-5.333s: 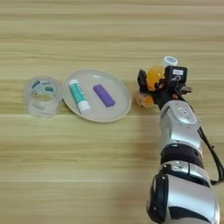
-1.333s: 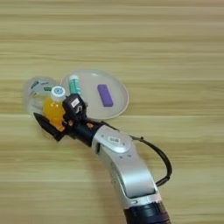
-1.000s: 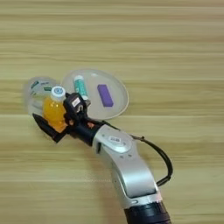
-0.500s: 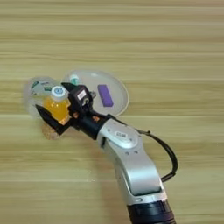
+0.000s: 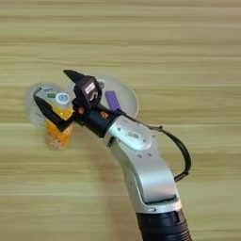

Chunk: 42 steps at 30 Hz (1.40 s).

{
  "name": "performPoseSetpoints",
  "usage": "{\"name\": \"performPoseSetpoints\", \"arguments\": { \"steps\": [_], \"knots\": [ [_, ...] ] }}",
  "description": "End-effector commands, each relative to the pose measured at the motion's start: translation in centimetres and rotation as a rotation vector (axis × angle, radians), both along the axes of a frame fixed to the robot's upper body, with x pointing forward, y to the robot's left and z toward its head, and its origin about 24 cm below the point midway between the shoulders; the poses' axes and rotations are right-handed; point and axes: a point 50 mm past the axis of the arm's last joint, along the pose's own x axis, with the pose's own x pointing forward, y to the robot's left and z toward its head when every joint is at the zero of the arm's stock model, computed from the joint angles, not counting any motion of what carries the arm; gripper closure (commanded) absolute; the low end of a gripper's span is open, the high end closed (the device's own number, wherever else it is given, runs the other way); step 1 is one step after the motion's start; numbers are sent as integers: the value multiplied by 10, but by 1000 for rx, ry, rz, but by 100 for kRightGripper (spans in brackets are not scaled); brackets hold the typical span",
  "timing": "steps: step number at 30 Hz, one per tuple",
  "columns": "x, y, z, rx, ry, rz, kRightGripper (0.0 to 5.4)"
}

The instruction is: Move the objects on the table

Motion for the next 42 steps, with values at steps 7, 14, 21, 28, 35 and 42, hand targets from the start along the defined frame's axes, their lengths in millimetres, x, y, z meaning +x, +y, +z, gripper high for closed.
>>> {"name": "performPoseSetpoints", "arguments": {
  "steps": [7,14,21,28,35,42],
  "knots": [
    [6,-55,66,-3,-285,-243,6],
    [24,-92,64,-39,-262,-455,6],
    [51,-112,34,-151,-159,-594,6],
    [72,-130,8,-244,-69,-653,6],
    [76,-127,-10,-305,16,-608,6],
    [76,-119,-15,-305,45,-564,6]
  ]
}}
